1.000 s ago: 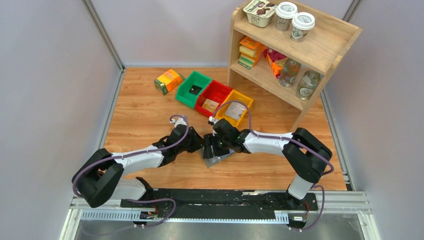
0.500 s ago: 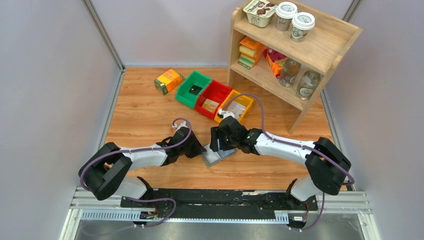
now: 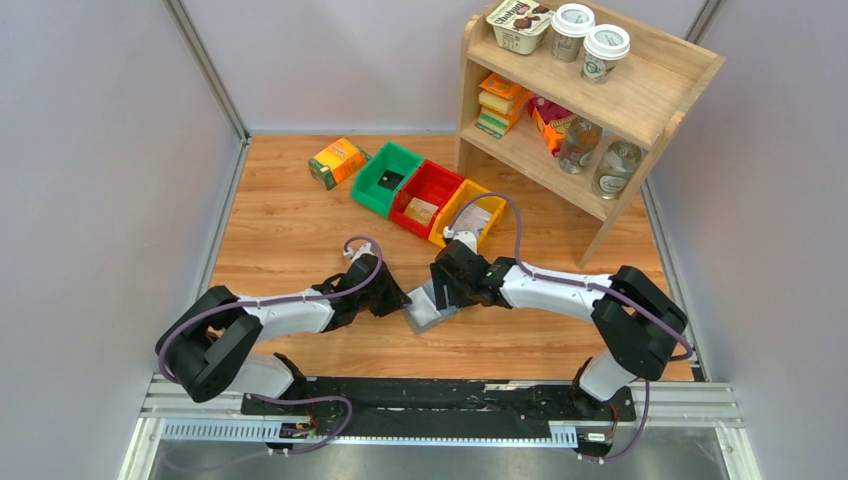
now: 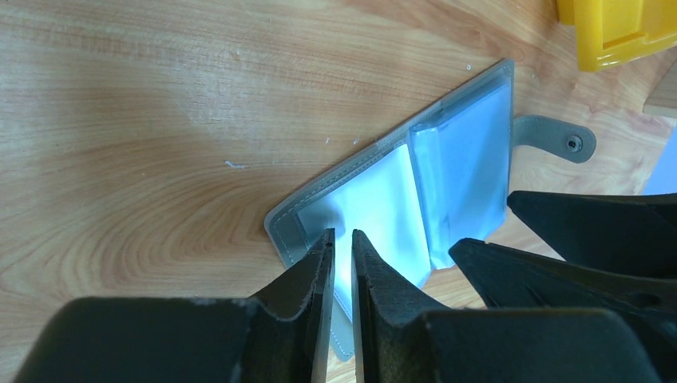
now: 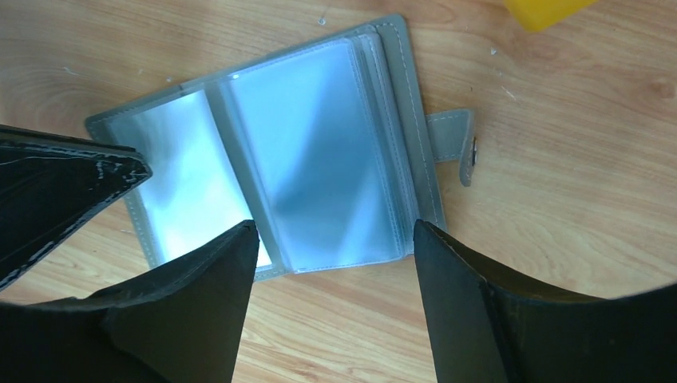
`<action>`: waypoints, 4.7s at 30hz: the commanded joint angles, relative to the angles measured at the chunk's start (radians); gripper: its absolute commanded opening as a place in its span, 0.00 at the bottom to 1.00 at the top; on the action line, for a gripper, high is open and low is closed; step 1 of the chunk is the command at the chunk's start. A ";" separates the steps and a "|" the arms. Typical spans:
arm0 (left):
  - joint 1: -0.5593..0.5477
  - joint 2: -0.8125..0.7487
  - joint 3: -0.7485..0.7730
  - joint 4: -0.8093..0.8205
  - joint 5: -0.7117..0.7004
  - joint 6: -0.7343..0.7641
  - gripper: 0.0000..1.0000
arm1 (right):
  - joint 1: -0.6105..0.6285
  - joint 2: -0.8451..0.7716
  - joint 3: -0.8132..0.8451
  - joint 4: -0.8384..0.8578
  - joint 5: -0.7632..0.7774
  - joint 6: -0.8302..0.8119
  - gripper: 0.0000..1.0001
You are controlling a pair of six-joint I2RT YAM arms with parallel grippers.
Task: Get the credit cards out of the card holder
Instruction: Open the card holder at the center of the board.
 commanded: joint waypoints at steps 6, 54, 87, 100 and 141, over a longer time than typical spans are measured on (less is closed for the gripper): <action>-0.006 0.004 0.009 -0.055 -0.013 0.007 0.21 | -0.001 0.017 0.022 0.026 -0.031 -0.008 0.72; -0.006 0.019 0.010 -0.021 0.010 0.006 0.21 | 0.021 -0.092 -0.002 0.144 -0.173 -0.048 0.66; -0.006 -0.012 -0.003 -0.024 0.010 -0.005 0.21 | 0.027 0.007 0.065 0.037 0.049 -0.069 0.81; -0.006 -0.003 -0.001 -0.020 0.010 -0.004 0.21 | 0.036 0.033 0.076 0.061 -0.037 -0.094 0.79; -0.006 -0.484 0.019 -0.400 -0.214 0.059 0.28 | 0.059 -0.035 0.050 0.218 -0.359 -0.097 0.75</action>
